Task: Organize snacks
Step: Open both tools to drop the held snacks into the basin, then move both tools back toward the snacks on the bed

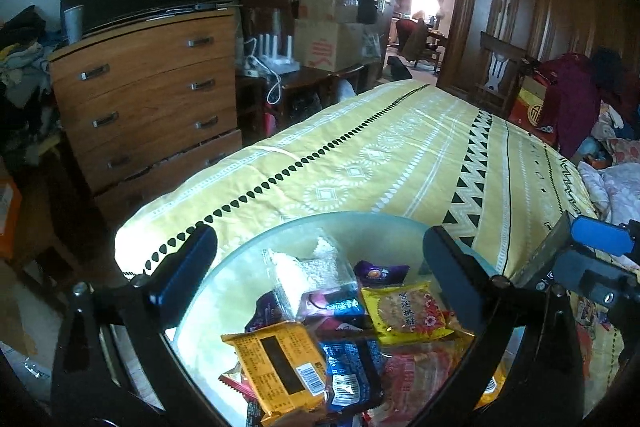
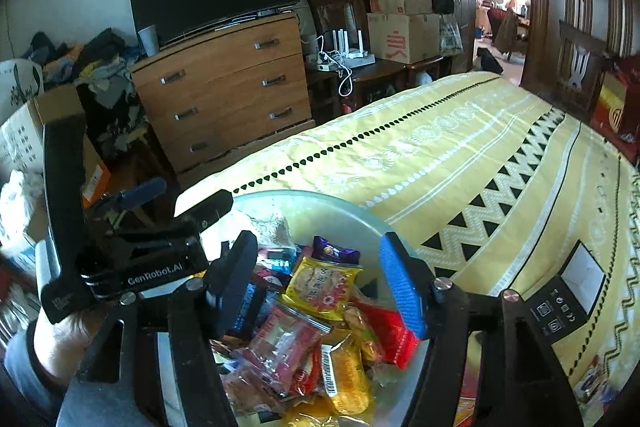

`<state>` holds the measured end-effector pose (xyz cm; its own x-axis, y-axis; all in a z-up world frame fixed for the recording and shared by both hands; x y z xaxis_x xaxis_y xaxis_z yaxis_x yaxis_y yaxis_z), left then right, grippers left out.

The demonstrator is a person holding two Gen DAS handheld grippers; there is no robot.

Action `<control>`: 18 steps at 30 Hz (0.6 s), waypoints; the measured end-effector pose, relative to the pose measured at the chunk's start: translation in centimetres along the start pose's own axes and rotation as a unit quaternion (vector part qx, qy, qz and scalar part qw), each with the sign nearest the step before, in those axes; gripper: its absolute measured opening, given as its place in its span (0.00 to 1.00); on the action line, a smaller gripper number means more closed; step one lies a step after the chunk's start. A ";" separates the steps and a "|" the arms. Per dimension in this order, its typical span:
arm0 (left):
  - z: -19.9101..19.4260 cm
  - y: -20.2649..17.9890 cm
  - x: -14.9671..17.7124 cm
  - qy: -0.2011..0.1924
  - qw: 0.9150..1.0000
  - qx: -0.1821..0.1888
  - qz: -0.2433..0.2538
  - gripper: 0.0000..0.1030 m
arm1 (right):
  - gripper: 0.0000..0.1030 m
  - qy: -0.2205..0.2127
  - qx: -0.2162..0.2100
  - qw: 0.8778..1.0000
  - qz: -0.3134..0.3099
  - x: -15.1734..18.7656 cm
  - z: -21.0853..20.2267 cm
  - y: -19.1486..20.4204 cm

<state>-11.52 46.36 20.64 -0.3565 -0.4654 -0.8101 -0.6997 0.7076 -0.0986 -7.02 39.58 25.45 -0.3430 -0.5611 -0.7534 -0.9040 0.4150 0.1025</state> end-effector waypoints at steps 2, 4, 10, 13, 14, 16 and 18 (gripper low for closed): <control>0.0 0.0 0.1 0.004 1.000 0.002 0.002 1.00 | 0.65 0.000 0.001 1.000 -0.002 0.0 0.0 0.0; 0.2 -0.1 0.0 0.006 1.000 0.002 0.004 1.00 | 0.65 0.000 0.001 1.000 -0.001 0.0 0.0 0.1; 0.1 -0.1 0.0 0.007 1.000 0.005 0.002 1.00 | 0.65 -0.002 0.004 1.000 0.001 0.1 -0.1 0.3; -0.2 -0.1 0.1 0.006 1.000 0.008 -0.003 1.00 | 0.65 -0.006 0.007 1.000 0.001 0.2 -0.3 0.2; -0.3 -0.2 0.1 0.006 1.000 0.009 -0.004 1.00 | 0.65 -0.007 0.007 1.000 0.002 0.2 -0.3 0.1; -0.4 -0.2 0.1 0.006 1.000 0.009 -0.004 1.00 | 0.65 -0.010 0.010 1.000 0.004 0.3 -0.5 0.0; -0.4 -0.2 0.1 0.006 1.000 0.009 -0.003 1.00 | 0.65 -0.014 0.010 1.000 0.005 0.3 -0.7 -0.1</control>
<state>-11.72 45.95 20.80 -0.3593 -0.4755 -0.8030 -0.6912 0.7137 -0.1134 -7.20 38.84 25.70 -0.3447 -0.5372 -0.7698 -0.8954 0.4344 0.0978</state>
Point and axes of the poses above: each gripper's, at about its wrist camera, not at the fingertips, and z roughly the way its jaws point, y to its left, x to its underside, the point moved 6 cm from there along z, roughly the way its jaws point, and after that the axes turned 1 degree about -y, right-handed, at the moved point
